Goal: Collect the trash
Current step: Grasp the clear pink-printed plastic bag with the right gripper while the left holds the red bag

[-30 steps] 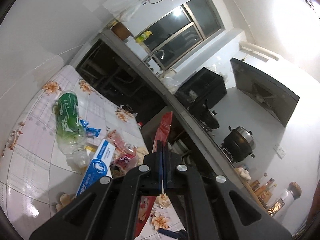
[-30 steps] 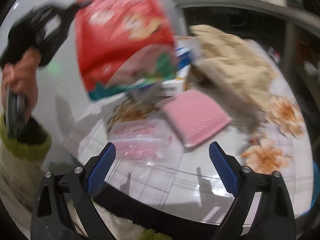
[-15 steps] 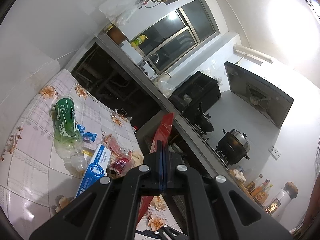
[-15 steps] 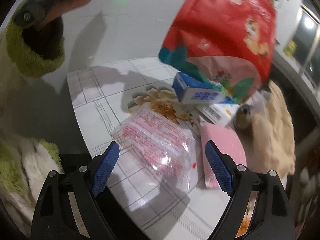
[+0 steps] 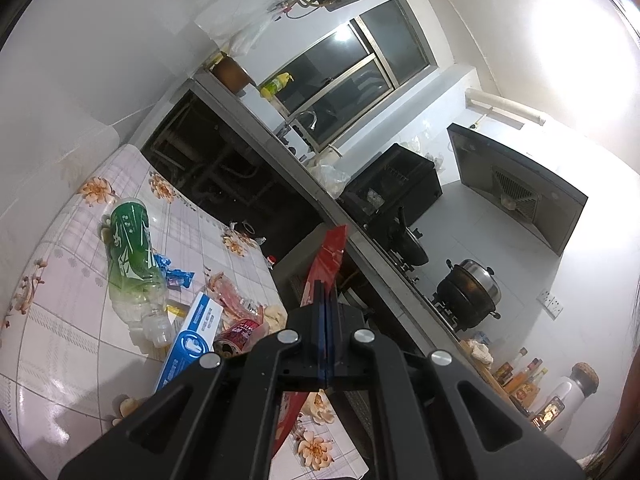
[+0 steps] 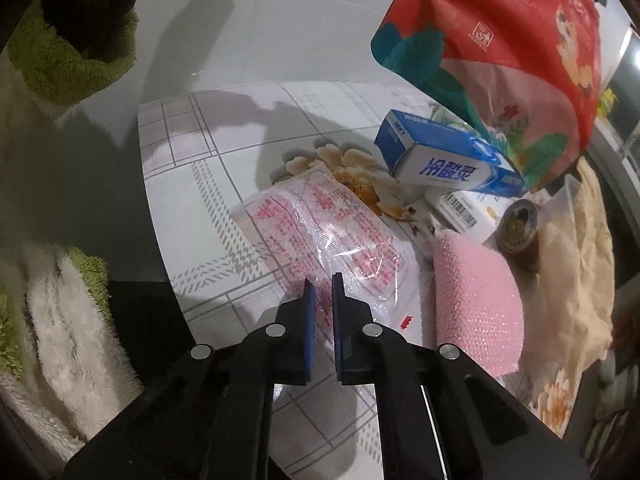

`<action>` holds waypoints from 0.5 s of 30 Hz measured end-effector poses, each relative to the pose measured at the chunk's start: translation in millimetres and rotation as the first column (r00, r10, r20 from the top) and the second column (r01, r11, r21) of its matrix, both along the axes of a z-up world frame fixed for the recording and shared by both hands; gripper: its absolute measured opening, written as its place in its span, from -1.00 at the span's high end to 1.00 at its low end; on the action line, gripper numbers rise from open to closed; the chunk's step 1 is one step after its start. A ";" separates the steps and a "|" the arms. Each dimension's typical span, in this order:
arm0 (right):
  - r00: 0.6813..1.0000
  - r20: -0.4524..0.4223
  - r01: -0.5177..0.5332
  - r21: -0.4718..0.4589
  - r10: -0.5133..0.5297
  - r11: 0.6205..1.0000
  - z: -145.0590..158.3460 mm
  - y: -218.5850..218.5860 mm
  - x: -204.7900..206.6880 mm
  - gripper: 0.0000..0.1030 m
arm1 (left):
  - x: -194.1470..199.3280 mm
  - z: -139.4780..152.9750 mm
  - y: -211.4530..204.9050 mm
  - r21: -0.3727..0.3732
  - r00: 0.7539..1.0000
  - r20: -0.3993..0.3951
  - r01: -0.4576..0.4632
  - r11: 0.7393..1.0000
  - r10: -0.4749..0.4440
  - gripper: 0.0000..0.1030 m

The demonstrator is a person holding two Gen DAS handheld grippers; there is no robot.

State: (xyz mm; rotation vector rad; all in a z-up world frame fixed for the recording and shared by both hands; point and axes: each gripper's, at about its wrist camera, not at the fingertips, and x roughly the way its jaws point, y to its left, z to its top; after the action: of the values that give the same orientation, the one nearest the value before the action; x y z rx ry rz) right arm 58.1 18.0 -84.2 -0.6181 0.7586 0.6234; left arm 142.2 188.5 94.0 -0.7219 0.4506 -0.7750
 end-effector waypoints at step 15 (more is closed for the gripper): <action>0.996 0.034 0.076 0.169 -0.083 0.983 33.5 -16.5 -33.0 1.00 | -22.3 26.7 -8.4 0.031 0.998 0.067 -0.011 0.999 0.009 1.00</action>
State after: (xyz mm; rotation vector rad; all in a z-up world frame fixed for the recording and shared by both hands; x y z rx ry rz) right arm 25.1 1.5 -50.7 -0.4423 0.6817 0.5929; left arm 119.9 180.1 120.6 -0.6668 0.3976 -0.7790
